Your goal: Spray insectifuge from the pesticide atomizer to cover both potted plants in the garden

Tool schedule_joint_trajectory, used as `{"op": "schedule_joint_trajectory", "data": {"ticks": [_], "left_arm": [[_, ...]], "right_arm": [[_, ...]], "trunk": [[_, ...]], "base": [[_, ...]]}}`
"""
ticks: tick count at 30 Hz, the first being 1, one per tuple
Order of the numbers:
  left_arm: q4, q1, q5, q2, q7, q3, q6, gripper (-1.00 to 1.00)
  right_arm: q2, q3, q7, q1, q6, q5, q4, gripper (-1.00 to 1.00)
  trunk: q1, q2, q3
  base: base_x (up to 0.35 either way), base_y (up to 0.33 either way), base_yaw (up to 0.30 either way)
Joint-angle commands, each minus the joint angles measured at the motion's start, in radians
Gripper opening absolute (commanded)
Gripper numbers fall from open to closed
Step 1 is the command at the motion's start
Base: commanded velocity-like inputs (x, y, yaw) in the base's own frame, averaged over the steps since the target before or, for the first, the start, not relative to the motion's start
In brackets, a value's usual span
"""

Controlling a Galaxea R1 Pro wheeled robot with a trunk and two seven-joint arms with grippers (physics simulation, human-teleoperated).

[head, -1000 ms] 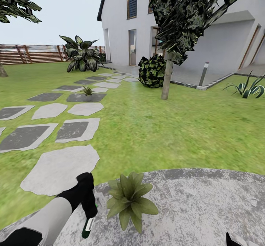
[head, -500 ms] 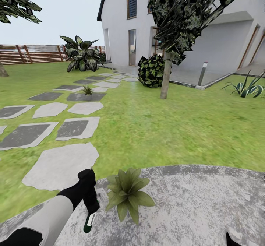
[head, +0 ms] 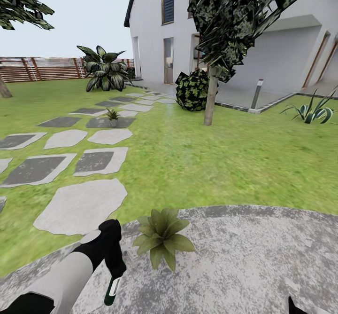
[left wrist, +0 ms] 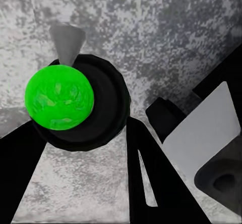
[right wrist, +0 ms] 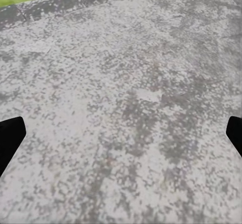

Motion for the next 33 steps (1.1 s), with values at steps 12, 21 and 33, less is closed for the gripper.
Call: {"op": "schedule_joint_trajectory", "data": {"ticks": [12, 21, 33], "left_arm": [[0.006, -0.137, -0.051, -0.119, -0.063, -0.031, 0.172, -1.0], [0.025, -0.228, -0.216, -0.11, -0.271, -0.068, 0.183, -1.0], [0.018, -0.096, -0.231, -0.094, -0.26, -0.068, 0.18, -1.0]], "right_arm": [[0.0, -0.008, 0.008, -0.002, -0.005, 0.006, 0.0, 1.0], [0.0, -0.009, 0.008, -0.002, -0.005, 0.006, -0.001, 1.0], [0.0, -0.009, 0.009, -0.002, -0.005, 0.006, -0.001, 1.0]], "trunk": [[0.0, 0.0, -0.001], [0.0, 0.0, -0.001], [0.0, 0.0, -0.001]], "base": [[0.0, 0.0, 0.0], [0.0, 0.0, 0.0], [0.0, 0.0, 0.0]]}}
